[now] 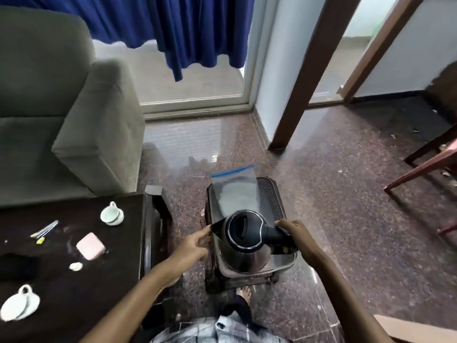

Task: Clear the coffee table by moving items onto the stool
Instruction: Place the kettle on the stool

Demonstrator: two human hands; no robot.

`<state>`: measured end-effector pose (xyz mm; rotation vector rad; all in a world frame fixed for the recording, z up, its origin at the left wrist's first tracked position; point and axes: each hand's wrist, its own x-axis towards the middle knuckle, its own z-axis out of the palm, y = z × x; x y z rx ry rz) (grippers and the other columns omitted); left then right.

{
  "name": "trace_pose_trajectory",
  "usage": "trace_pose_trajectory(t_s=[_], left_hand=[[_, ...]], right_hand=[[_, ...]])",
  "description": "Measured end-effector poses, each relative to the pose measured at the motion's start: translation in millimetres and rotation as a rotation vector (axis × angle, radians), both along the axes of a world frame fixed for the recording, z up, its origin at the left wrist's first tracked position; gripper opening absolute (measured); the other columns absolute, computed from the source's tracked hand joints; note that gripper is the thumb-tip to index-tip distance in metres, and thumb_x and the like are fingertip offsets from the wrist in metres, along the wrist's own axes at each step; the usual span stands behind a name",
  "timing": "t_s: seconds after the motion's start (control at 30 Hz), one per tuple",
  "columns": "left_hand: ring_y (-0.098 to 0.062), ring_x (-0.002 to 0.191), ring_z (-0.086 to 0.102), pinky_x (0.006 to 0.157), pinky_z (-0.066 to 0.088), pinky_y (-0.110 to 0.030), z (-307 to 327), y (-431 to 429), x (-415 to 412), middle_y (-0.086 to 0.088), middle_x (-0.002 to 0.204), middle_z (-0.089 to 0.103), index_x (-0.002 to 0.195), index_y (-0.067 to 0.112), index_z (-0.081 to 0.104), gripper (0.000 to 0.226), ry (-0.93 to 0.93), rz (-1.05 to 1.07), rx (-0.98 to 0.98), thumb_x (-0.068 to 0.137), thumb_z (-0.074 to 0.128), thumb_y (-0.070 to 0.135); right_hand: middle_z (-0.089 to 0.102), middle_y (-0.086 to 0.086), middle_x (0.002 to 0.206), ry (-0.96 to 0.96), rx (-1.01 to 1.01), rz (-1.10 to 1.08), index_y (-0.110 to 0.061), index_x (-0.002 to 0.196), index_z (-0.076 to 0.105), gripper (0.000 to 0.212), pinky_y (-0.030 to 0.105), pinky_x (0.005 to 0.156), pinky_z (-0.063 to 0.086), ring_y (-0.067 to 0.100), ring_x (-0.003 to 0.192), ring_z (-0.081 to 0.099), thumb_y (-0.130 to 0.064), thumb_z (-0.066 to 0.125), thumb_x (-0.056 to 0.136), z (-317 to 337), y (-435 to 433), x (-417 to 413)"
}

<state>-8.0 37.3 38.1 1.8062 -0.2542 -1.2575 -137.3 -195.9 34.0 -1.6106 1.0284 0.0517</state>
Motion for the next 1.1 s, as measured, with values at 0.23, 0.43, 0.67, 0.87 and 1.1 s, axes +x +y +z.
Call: trace_pose_trajectory(t_s=[0.23, 0.43, 0.67, 0.87, 1.1], left_hand=[[-0.006, 0.084, 0.052, 0.082, 0.046, -0.029, -29, -36, -13, -0.001, 0.121, 0.054, 0.145, 0.02, 0.031, 0.076, 0.161, 0.182, 0.104, 0.078, 0.038, -0.015], [-0.012, 0.135, 0.036, 0.082, 0.042, -0.023, -43, -45, -22, 0.0, 0.149, 0.036, 0.147, 0.015, 0.024, 0.079, 0.173, 0.221, 0.147, 0.076, 0.036, -0.018], [-0.011, 0.128, 0.043, 0.067, 0.04, -0.012, -49, -48, -23, 0.004, 0.141, 0.044, 0.145, 0.016, 0.03, 0.077, 0.157, 0.193, 0.179, 0.075, 0.036, -0.017], [-0.002, 0.092, 0.055, 0.068, 0.046, -0.009, -54, -53, -22, 0.001, 0.128, 0.055, 0.144, 0.016, 0.031, 0.065, 0.096, 0.132, 0.236, 0.085, 0.042, -0.007], [-0.011, 0.105, 0.057, 0.088, 0.042, -0.019, -39, -60, 20, -0.006, 0.136, 0.052, 0.137, 0.012, 0.045, 0.041, -0.146, 0.007, 0.342, 0.096, 0.047, 0.016]], right_hand=[[0.039, 0.009, 0.05, 0.134, -0.006, 0.152, -0.016, 0.047, 0.046, 0.029, 0.033, 0.049, 0.031, 0.019, 0.049, 0.038, -0.033, 0.055, 0.068, -52, -42, 21], [0.039, 0.004, 0.047, 0.207, -0.051, 0.296, -0.015, 0.049, 0.046, 0.038, 0.025, 0.045, 0.03, 0.013, 0.044, 0.037, -0.021, 0.057, 0.085, -79, -51, 32], [0.04, 0.007, 0.047, 0.262, -0.102, 0.407, -0.008, 0.051, 0.046, 0.039, 0.015, 0.033, 0.024, 0.011, 0.037, 0.037, -0.015, 0.053, 0.089, -78, -57, 35], [0.044, 0.013, 0.061, 0.348, -0.218, 0.519, -0.014, 0.046, 0.038, 0.045, 0.025, 0.045, 0.027, 0.02, 0.055, 0.04, -0.019, 0.051, 0.09, -93, -64, 39], [0.052, 0.004, 0.059, 0.336, -0.272, 0.684, -0.014, 0.055, 0.05, 0.028, 0.024, 0.053, 0.033, 0.016, 0.058, 0.048, -0.011, 0.059, 0.081, -96, -90, 89]])
